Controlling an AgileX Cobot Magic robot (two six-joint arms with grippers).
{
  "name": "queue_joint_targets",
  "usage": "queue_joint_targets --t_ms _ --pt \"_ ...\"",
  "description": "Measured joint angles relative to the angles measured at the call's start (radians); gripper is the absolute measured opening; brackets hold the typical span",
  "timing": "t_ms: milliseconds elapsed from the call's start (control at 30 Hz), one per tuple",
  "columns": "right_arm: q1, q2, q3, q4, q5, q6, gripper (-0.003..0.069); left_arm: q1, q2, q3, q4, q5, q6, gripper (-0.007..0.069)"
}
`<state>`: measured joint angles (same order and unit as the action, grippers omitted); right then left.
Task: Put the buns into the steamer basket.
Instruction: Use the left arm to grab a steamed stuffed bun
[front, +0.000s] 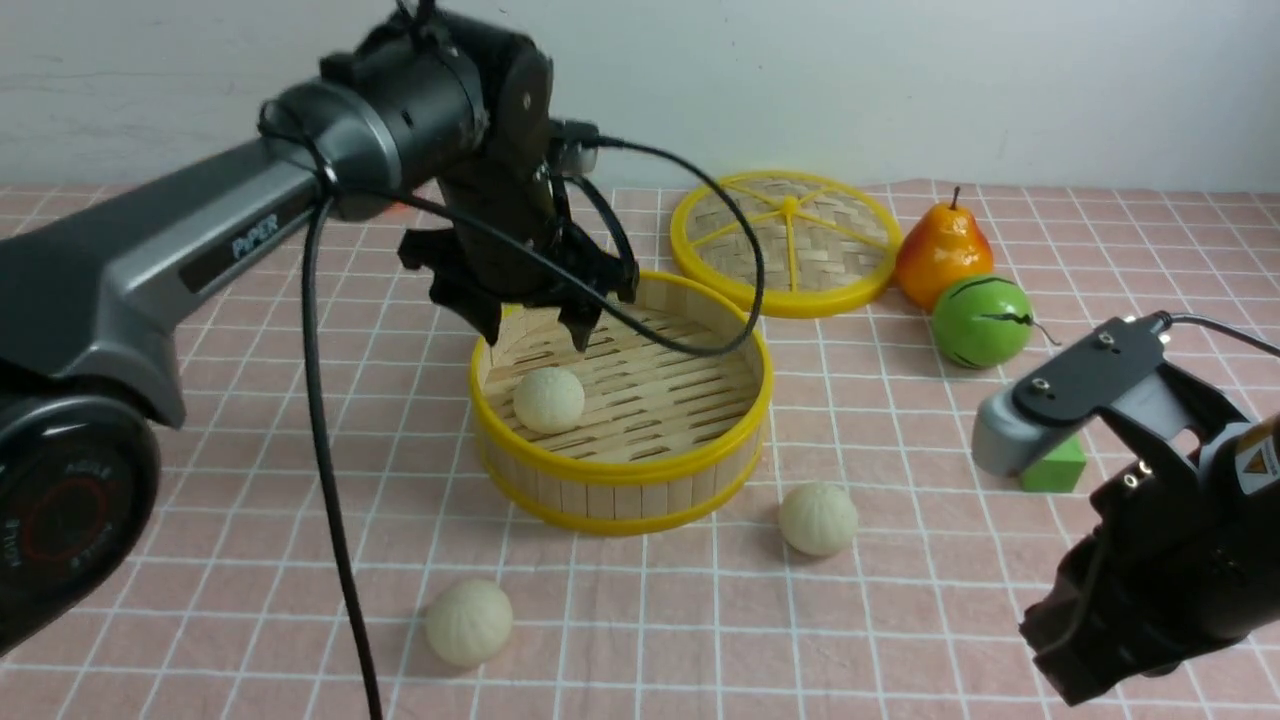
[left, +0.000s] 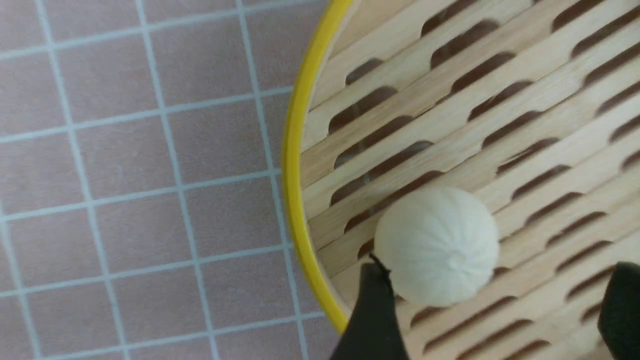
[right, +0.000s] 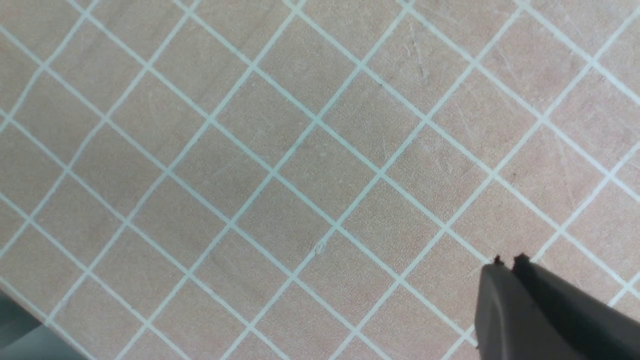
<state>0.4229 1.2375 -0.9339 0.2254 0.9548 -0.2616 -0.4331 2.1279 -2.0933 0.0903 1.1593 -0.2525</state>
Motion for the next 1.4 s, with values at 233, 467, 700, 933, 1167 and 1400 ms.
queue_joint_targets --t_ms 233,467,700,933,1167,1400 --pt "0.0 0.001 0.0 0.007 -0.025 0.0 0.0031 0.0 -0.257 0.0 -0.004 0.08 0.013 0.0551" --pt "0.0 0.001 0.0 0.027 -0.046 0.0 0.0036 0.0 -0.505 0.408 -0.028 0.086 0.013 0.0551" --pt "0.0 0.001 0.0 0.031 -0.051 0.0 0.0043 0.0 -0.608 0.882 -0.105 -0.082 0.004 0.0551" --pt "0.0 0.001 0.0 0.031 -0.053 0.0 0.0052 0.0 -0.535 1.037 -0.157 -0.307 0.019 0.0551" --pt "0.0 0.001 0.0 0.031 -0.051 0.0 0.0061 0.0 -0.409 1.038 -0.158 -0.471 0.02 0.0513" --pt "0.0 0.001 0.0 0.031 -0.039 0.0 0.0063 0.0 -0.358 1.037 -0.167 -0.506 0.02 0.0329"
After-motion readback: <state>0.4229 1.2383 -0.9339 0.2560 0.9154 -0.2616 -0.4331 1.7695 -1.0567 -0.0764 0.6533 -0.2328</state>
